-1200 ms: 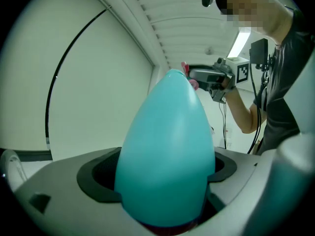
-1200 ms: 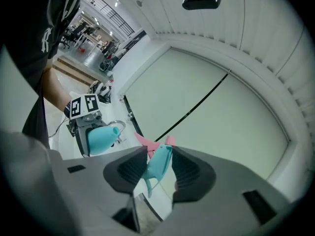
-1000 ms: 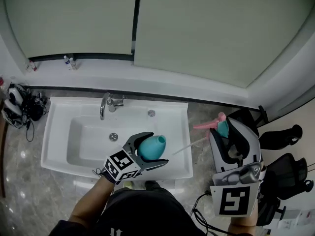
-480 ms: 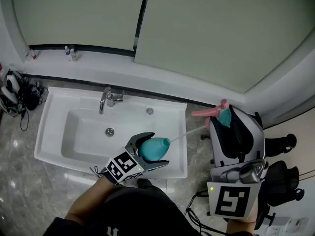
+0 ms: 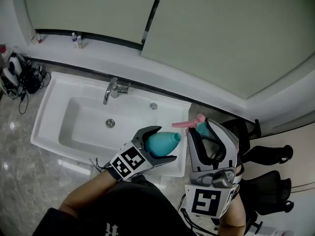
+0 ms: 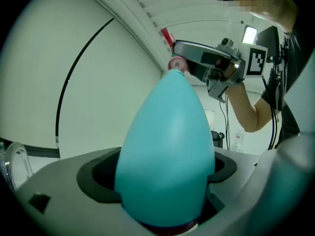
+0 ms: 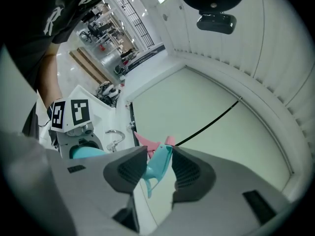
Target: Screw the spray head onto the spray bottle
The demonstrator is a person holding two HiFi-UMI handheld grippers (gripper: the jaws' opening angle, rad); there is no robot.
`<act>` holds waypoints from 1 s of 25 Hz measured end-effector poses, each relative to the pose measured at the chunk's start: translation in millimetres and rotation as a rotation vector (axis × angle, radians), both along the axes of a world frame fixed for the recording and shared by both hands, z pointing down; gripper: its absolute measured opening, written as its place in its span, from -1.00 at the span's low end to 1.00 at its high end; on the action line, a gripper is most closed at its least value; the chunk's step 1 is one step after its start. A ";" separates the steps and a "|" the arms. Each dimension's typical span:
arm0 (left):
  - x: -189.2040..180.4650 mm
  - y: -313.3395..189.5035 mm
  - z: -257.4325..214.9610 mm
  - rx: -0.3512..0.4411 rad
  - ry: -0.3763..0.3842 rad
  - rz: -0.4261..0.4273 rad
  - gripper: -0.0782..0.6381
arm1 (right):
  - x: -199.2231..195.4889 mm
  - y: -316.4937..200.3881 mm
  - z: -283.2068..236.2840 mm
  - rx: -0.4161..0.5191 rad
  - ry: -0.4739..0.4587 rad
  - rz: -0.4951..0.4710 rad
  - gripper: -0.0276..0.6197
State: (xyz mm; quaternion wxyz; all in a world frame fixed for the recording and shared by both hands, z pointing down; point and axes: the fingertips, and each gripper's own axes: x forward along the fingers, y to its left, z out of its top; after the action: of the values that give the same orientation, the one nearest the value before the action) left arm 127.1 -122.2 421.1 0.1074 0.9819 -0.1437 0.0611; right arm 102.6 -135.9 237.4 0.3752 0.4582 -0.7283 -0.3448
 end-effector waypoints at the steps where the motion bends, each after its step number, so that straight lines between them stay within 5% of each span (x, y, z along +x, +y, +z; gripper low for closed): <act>1: 1.1 -2.3 -2.8 0.009 -0.005 -0.006 0.52 | -1.0 -1.8 6.7 -0.004 -0.006 -0.005 -0.43; 12: 3.0 -8.9 1.8 0.005 -0.027 -0.039 0.52 | -15.6 -2.4 34.7 -0.006 0.083 -0.021 -0.43; 17: -0.2 -15.3 4.2 0.066 -0.072 -0.086 0.52 | -22.0 -2.9 36.0 -0.022 0.135 -0.024 -0.43; 25: -3.9 -28.4 3.5 0.160 -0.123 -0.181 0.52 | -15.7 -10.7 37.5 -0.057 0.093 0.111 -0.43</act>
State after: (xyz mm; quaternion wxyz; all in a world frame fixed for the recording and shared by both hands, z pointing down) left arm 123.3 -150.5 424.6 0.0247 0.9647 -0.2425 0.0996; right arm 86.9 -146.6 275.0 0.4402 0.4706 -0.6930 -0.3234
